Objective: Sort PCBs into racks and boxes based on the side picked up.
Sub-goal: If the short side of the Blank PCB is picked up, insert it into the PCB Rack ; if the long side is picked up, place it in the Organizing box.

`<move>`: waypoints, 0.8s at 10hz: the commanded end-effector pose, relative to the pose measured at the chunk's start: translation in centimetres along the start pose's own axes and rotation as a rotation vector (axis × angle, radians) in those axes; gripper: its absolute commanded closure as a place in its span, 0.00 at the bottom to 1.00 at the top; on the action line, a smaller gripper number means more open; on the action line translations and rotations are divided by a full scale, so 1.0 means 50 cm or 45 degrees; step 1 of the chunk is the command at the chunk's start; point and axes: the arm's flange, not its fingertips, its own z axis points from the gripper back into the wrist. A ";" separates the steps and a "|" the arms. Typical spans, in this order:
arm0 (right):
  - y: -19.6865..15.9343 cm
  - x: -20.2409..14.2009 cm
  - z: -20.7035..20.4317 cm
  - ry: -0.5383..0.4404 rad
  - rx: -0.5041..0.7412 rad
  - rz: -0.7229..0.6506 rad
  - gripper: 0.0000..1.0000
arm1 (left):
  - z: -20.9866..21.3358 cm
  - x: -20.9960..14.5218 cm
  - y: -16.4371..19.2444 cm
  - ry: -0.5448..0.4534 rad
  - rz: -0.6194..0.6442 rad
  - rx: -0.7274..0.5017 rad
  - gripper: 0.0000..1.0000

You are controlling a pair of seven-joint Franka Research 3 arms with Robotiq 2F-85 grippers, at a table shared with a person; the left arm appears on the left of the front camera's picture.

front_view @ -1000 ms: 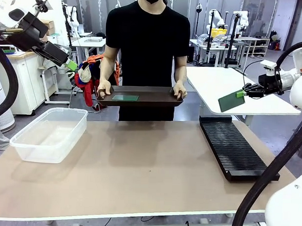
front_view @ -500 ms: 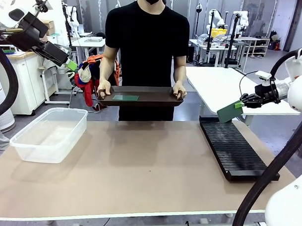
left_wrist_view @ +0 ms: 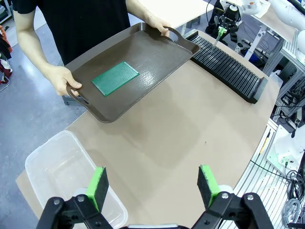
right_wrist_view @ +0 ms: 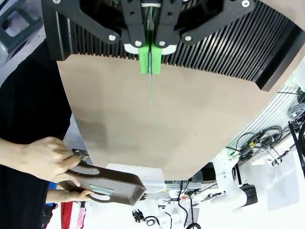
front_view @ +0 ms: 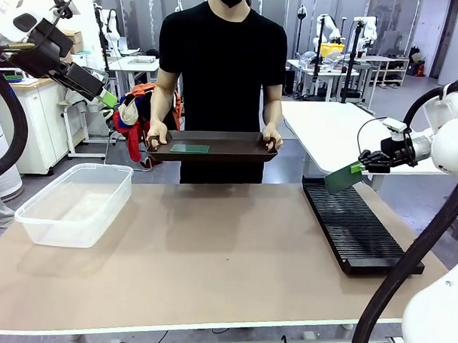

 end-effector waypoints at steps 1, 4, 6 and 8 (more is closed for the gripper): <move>0.006 -0.018 -0.024 -0.016 0.022 0.050 0.98 | 0.000 -0.005 0.001 0.002 0.004 -0.015 0.00; 0.004 -0.042 -0.048 -0.069 0.028 0.081 0.98 | 0.000 -0.005 0.001 0.002 0.004 -0.015 0.00; 0.001 -0.036 -0.050 -0.062 -0.097 0.126 0.98 | 0.000 -0.005 0.001 0.002 0.004 -0.015 0.00; -0.004 -0.050 -0.041 -0.061 0.029 0.055 0.98 | 0.000 -0.005 0.001 0.002 0.004 -0.015 0.00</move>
